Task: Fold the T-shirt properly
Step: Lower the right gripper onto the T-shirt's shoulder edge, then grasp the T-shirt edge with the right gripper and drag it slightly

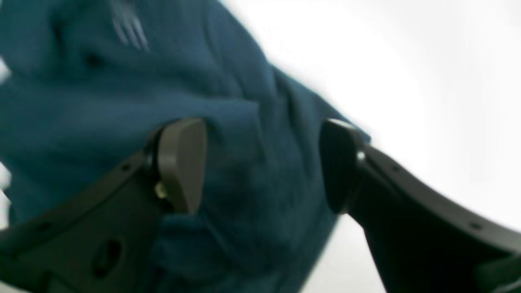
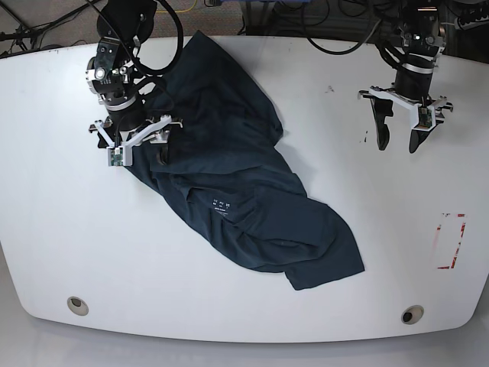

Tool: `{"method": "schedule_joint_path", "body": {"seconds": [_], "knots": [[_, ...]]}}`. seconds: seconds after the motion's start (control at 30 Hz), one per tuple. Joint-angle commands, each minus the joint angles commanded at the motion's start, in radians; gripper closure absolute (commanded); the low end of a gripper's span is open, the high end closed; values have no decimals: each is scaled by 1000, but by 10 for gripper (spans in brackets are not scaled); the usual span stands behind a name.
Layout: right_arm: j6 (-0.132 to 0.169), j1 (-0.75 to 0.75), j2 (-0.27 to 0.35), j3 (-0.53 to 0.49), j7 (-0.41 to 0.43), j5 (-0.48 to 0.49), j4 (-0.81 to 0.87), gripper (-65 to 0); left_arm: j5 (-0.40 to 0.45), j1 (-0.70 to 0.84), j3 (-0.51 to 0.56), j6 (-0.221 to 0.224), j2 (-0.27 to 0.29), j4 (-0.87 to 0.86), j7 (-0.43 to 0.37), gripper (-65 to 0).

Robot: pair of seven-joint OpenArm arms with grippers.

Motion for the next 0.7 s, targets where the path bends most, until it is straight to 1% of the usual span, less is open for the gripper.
{"method": "schedule_joint_path", "body": {"seconds": [0.03,0.1,0.43,0.5,0.57,0.7], "knots": [[2,7,0,4,-4,8,-6,-406,0,-2,0,0,0,0,-4,-340],[20,45,-8,26,-14,46,-74,-405,-5,1,-13,-1,-1,12,-1,-336],[50,78,-7,37,-25,54,-163,-399,-10,9,-24,-3,2,11,7,-335],[52,81,-7,37,-25,53,-176,-398,-8,8,-22,-3,2,13,2,-336],[33,102,-6,44,-19,46,-216,-402,2,-6,-8,-2,-2,13,-3,-339],[29,110,-2,45,-17,37,-236,-407,4,-17,-2,-1,-4,18,-3,-340]]}}
